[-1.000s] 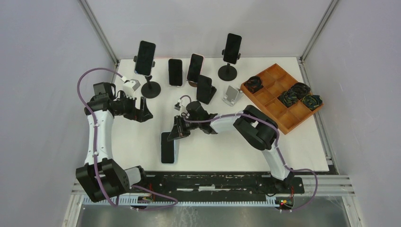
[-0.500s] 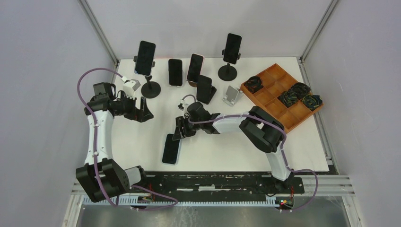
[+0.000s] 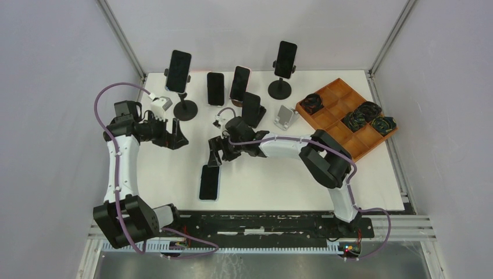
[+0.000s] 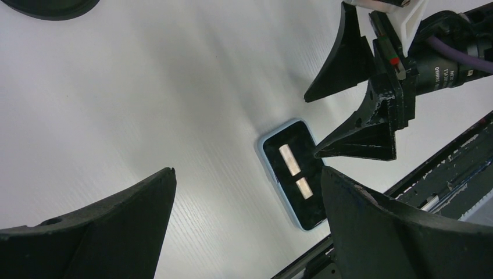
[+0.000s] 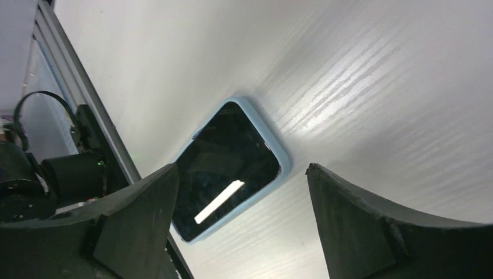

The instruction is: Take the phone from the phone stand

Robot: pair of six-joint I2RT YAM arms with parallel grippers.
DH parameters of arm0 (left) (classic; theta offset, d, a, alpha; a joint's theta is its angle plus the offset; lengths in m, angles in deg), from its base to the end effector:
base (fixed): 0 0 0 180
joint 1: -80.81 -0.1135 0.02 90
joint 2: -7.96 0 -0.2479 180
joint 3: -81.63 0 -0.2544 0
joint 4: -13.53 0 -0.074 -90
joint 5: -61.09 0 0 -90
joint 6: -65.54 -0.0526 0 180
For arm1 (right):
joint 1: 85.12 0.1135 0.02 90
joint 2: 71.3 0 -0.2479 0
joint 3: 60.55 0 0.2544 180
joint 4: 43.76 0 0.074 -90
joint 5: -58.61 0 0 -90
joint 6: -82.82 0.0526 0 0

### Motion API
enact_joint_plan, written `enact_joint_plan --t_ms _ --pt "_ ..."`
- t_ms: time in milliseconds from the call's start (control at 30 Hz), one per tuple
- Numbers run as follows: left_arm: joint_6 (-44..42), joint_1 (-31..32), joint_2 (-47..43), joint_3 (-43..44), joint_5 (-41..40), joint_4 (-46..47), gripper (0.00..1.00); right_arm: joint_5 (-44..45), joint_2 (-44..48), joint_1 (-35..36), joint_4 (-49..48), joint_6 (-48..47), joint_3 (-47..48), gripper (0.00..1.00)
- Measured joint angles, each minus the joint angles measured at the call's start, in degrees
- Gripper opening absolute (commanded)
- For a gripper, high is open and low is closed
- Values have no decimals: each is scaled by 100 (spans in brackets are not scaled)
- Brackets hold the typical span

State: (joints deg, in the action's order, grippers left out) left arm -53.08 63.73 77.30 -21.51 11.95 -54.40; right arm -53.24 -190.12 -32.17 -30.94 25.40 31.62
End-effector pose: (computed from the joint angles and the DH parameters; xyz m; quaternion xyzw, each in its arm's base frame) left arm 0.2404 0.0379 0.2798 0.1798 0.8925 -0.2181 0.3516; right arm 0.2625 0.3803 0.1385 -0.2366 0.8597 0.4104 0.1913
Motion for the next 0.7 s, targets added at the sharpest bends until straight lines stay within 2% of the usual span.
enact_joint_plan --t_ms 67,367,567,700 --pt "0 0 4 39 9 0 100 116 109 -24 195 -153 20 98" --pt "-2 0 140 304 44 4 100 476 916 -313 1156 -1152 236 98" --pt "-2 0 306 372 251 0 100 1934 1777 -544 1558 -2363 522 98" --pt "-2 0 396 372 289 0 100 2004 2308 -1182 1401 -2632 424 98"
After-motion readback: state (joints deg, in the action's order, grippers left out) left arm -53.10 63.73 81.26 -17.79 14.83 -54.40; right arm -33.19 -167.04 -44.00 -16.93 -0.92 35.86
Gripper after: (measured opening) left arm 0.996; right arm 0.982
